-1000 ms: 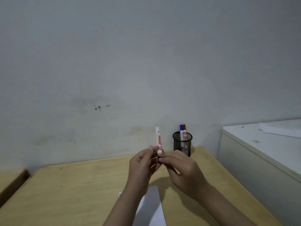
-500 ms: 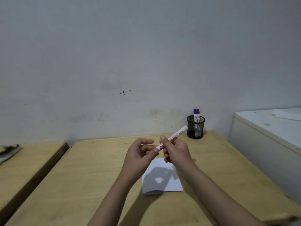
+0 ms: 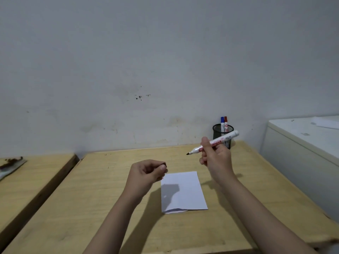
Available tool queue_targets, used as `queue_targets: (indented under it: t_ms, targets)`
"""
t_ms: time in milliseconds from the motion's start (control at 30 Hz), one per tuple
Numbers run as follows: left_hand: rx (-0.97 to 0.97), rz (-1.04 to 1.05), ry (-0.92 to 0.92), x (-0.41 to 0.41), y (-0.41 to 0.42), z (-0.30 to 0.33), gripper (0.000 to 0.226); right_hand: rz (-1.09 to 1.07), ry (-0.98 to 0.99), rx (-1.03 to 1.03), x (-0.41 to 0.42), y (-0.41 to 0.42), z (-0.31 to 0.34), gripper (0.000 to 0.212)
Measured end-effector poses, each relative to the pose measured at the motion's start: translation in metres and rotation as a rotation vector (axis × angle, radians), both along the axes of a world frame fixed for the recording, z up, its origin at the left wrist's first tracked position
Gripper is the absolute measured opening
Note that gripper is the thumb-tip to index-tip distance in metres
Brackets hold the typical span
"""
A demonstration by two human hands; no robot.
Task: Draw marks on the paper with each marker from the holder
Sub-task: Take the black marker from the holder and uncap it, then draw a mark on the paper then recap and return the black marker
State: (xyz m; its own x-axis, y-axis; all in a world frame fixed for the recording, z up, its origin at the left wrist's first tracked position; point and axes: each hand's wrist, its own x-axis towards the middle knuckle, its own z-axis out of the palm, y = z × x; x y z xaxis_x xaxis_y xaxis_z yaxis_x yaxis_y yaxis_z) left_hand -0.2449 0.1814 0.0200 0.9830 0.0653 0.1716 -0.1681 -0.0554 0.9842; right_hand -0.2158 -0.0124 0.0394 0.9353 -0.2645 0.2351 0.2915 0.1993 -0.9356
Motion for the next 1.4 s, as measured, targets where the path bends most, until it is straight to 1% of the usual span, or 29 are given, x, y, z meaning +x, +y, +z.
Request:
queue_targets:
  t_ms: [67, 200, 233, 333, 433, 533, 600, 700, 800, 867, 933, 1033, 1067, 1167, 1267, 1333, 1400]
  targets:
    - [0.08, 0.042, 0.034, 0.014, 0.009, -0.007, 0.019, -0.005, 0.004, -0.052, 0.003, -0.006, -0.005, 0.033]
    - [0.365, 0.145, 0.071, 0.054, 0.014, -0.02, 0.02, -0.011, 0.007, -0.142, 0.001, -0.002, -0.019, 0.03]
    - [0.416, 0.159, 0.085, 0.063, 0.013, -0.024, 0.024, -0.01, 0.008, -0.158, 0.001, -0.001, -0.022, 0.029]
    - [0.497, 0.159, 0.138, 0.086, 0.008, -0.033, 0.034, -0.02, 0.009, -0.209, 0.004, -0.002, -0.031, 0.026]
    - [0.537, 0.14, 0.185, 0.104, 0.006, -0.042, 0.038, -0.005, 0.01, -0.264, 0.009, -0.005, -0.039, 0.023]
    - [0.568, 0.093, 0.212, 0.115, 0.01, -0.051, 0.043, 0.013, 0.025, -0.245, 0.013, -0.006, -0.046, 0.023]
    - [0.574, 0.072, 0.227, 0.118, 0.013, -0.057, 0.043, 0.03, 0.039, -0.233, 0.017, -0.004, -0.051, 0.024]
    - [0.541, 0.052, 0.225, 0.118, 0.016, -0.065, 0.042, 0.044, 0.059, -0.238, 0.023, 0.004, -0.055, 0.024]
    - [0.455, 0.063, 0.218, 0.113, 0.021, -0.066, 0.04, 0.06, 0.056, -0.219, 0.026, 0.014, -0.054, 0.022]
    - [0.398, 0.11, 0.198, 0.106, 0.025, -0.065, 0.031, 0.066, 0.06, -0.173, 0.028, 0.02, -0.053, 0.025]
    - [0.375, 0.123, 0.19, 0.092, 0.027, -0.065, 0.024, 0.072, 0.091, -0.118, 0.033, 0.027, -0.053, 0.032]
    - [0.372, 0.073, 0.203, 0.072, 0.025, -0.068, 0.031, 0.109, 0.163, -0.112, 0.05, 0.044, -0.058, 0.027]
    - [0.405, 0.06, 0.198, 0.068, 0.025, -0.069, 0.033, 0.127, 0.204, -0.104, 0.056, 0.051, -0.061, 0.025]
    - [0.587, 0.028, 0.14, 0.066, 0.024, -0.07, 0.034, 0.175, 0.303, -0.111, 0.068, 0.068, -0.072, 0.022]
    - [0.702, 0.021, 0.094, 0.068, 0.025, -0.072, 0.031, 0.157, 0.288, -0.138, 0.071, 0.072, -0.085, 0.028]
    - [0.798, 0.032, 0.094, 0.069, 0.027, -0.075, 0.031, 0.133, 0.268, -0.144, 0.071, 0.072, -0.09, 0.031]
    - [0.842, 0.033, 0.112, 0.071, 0.03, -0.076, 0.034, 0.11, 0.259, -0.156, 0.073, 0.073, -0.093, 0.032]
